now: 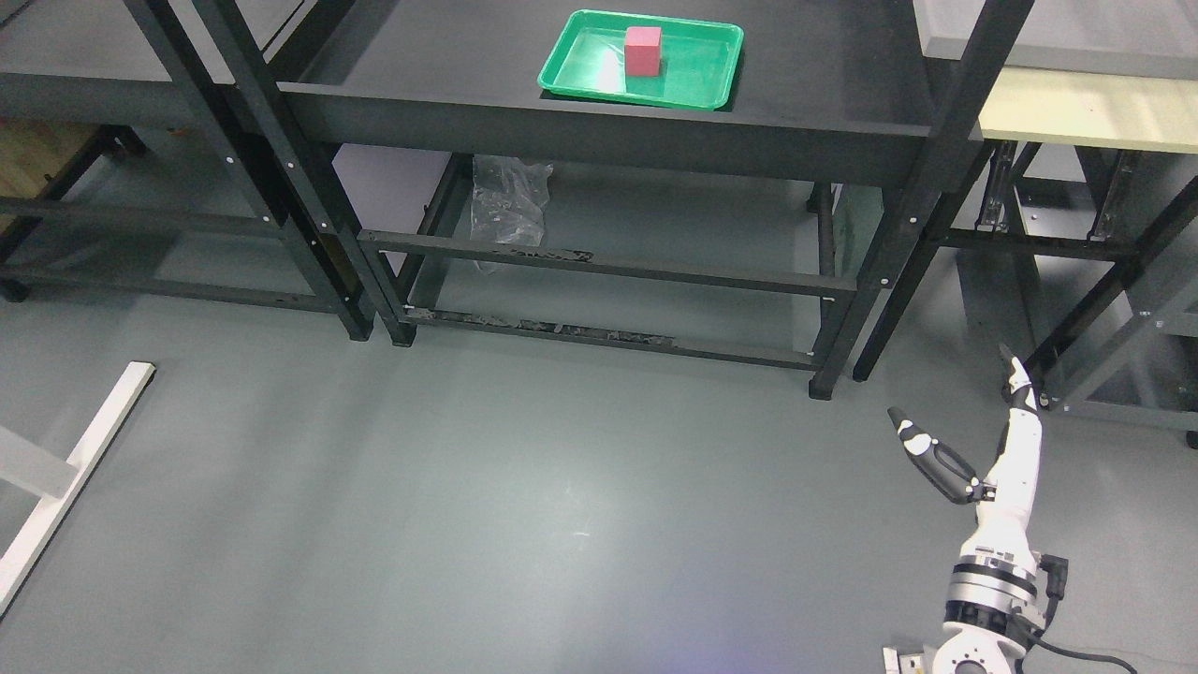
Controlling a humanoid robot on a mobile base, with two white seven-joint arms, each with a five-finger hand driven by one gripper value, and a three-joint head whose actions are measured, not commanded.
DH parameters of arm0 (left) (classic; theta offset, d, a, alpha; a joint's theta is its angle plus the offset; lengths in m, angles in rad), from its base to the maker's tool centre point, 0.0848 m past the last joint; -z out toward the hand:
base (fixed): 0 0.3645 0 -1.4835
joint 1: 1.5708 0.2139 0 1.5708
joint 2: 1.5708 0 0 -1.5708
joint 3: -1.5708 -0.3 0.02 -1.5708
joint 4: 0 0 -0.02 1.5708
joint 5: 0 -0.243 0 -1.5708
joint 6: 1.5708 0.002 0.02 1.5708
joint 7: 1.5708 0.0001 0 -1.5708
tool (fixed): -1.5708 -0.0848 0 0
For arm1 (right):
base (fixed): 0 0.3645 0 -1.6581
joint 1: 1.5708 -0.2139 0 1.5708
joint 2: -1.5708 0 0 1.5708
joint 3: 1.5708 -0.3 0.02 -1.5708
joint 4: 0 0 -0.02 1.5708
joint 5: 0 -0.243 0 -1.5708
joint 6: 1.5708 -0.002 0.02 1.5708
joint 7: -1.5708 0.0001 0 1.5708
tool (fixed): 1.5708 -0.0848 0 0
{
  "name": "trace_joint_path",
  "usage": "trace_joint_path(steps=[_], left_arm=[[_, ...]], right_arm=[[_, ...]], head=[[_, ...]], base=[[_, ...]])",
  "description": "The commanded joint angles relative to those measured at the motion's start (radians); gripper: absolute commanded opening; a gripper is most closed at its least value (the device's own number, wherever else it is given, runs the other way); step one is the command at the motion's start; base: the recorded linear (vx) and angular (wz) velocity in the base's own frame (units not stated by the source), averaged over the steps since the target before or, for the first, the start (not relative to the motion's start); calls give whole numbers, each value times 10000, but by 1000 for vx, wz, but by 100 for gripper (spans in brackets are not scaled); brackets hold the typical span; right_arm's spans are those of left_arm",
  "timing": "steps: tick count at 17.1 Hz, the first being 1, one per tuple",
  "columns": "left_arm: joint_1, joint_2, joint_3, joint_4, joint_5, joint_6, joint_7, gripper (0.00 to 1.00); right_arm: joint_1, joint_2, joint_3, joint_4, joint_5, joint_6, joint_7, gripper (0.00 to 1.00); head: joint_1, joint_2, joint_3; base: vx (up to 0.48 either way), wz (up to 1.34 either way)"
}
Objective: Pick pink block from left shelf to tray
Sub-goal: 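Drive toward the shelf and bring the right hand to the green tray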
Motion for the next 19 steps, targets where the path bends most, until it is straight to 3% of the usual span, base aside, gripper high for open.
trace_joint_path(steps=[1,16,19], left_arm=[[-228,175,0,-174,-15,-7,-7,100],[-243,175,0,-174,-15,-7,-7,100],[-227,175,0,-174,-15,-7,-7,100]], right_arm=[[-134,-175,371,-211,6598,-154,-232,100],[-517,-175,724,-211,6644,-218,-202,100],[-594,-175,739,-196,7254,-173,-141,99]], head=[[0,0,0],[0,0,0],[0,0,0]], base=[[165,29],[191,132],[226,5]])
